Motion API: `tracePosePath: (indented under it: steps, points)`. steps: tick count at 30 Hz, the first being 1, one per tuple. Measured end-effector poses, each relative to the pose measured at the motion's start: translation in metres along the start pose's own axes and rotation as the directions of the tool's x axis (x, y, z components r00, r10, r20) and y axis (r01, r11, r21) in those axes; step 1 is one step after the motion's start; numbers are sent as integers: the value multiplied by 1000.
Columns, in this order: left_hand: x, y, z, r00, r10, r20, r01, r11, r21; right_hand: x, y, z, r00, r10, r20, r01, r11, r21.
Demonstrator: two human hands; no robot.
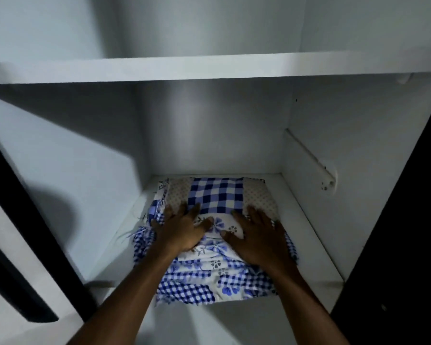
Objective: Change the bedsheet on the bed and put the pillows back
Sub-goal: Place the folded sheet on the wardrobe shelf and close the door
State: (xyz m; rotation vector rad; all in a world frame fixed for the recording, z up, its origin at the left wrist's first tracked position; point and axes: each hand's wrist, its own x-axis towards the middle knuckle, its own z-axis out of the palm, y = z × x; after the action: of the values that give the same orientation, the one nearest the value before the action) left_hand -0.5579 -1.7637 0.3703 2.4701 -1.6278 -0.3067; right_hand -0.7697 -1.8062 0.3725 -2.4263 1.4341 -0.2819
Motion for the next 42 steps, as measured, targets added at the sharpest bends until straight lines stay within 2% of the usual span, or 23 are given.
tracePosePath:
  steps: [6, 9, 11, 13, 15, 18, 20, 23, 26, 28, 31, 33, 35, 38, 42]
  points:
    - [74, -24, 4, 997, 72, -24, -71, 997, 9, 47, -4, 4, 1000, 21, -21, -21, 1000, -15]
    - [72, -20, -1, 997, 72, -33, -71, 997, 21, 56, -1, 5, 1000, 8, -25, -8, 1000, 1]
    - [52, -18, 0, 984, 111, -136, -105, 993, 49, 52, 5, 7, 996, -8, -83, 11, 999, 38]
    - [23, -18, 0, 932, 191, -308, -198, 980, 9, 43, 10, 10, 981, -33, -193, 47, 997, 67]
    - [-7, -23, 6, 855, 219, -470, -305, 945, -114, 27, 13, 12, 965, -56, -258, 81, 993, 88]
    - [-55, -26, 16, 754, 252, -607, -432, 886, -169, -4, 15, 18, 948, -81, -308, 106, 992, 65]
    - [-80, -26, 24, 698, 297, -651, -491, 861, -134, -31, 14, 22, 915, -146, -377, 156, 988, -3]
    - [-117, -21, 44, 660, 322, -679, -532, 838, -120, -82, 17, 27, 854, -228, -468, 252, 968, -13]
    - [-157, -5, 72, 596, 363, -716, -559, 828, -45, -140, 20, 31, 864, -225, -450, 252, 968, 0]
    - [-181, 11, 92, 611, 336, -717, -569, 816, -103, -176, 26, 33, 912, -203, -356, 241, 968, 66]
    - [-221, 45, 145, 755, 329, -568, -540, 803, -253, -239, 60, 46, 977, -162, -138, 177, 978, 109]
    - [-242, 72, 179, 863, 320, -391, -461, 816, -349, -274, 96, 60, 992, -124, -20, 126, 990, 64]
    - [-261, 110, 218, 934, 317, -163, -356, 845, -399, -307, 148, 76, 994, -66, 87, 64, 998, 20]
    - [-287, 169, 270, 943, 323, 75, -272, 883, -382, -348, 243, 98, 983, 86, 159, -85, 996, -13]
    - [-314, 270, 338, 887, 359, 291, -261, 909, -326, -413, 369, 107, 917, 355, 183, -371, 927, 63]
